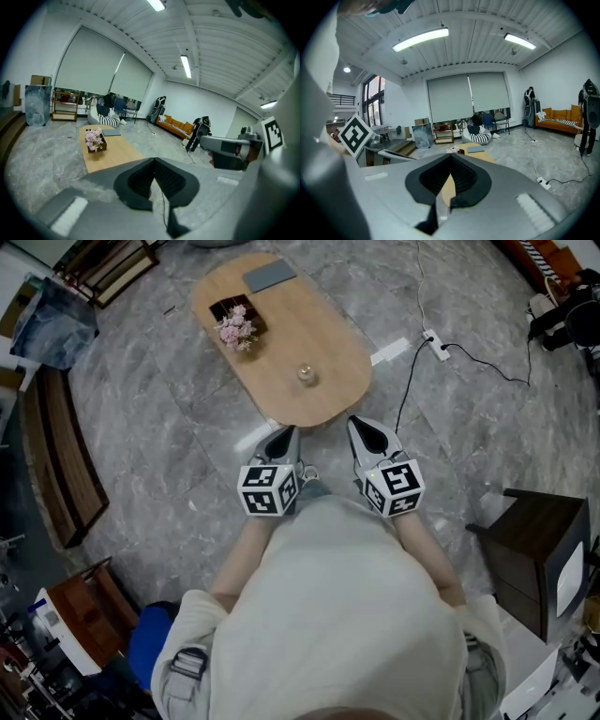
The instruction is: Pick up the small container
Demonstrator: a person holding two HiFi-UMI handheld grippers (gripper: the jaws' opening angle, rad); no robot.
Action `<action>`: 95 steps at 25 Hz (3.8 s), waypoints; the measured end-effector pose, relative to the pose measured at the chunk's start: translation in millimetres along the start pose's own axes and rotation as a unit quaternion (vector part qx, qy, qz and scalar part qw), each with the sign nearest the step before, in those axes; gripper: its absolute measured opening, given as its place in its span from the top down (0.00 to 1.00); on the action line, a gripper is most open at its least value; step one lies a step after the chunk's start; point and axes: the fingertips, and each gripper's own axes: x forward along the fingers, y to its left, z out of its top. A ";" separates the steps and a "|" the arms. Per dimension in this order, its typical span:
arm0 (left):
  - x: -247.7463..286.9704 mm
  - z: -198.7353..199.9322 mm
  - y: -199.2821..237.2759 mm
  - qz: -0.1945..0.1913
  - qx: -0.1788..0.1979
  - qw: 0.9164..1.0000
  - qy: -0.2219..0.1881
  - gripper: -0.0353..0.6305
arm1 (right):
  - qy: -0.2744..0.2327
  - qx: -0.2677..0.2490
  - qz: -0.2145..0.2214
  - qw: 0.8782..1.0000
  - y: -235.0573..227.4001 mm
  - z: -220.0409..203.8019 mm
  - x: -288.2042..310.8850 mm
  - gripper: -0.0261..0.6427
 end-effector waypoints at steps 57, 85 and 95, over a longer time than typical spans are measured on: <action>352.9 -171.2 184.8 0.043 0.050 0.990 0.125 0.40 | 0.152 0.104 0.016 0.983 -157.1 -180.5 202.2 0.96; 392.2 -177.8 205.7 0.090 0.106 0.983 0.119 0.43 | 0.168 0.129 -0.004 0.977 -167.7 -220.7 197.0 0.96; 331.0 -138.4 165.9 0.051 0.119 0.985 0.114 0.43 | 0.126 0.120 -0.027 0.984 -149.8 -179.2 174.3 0.96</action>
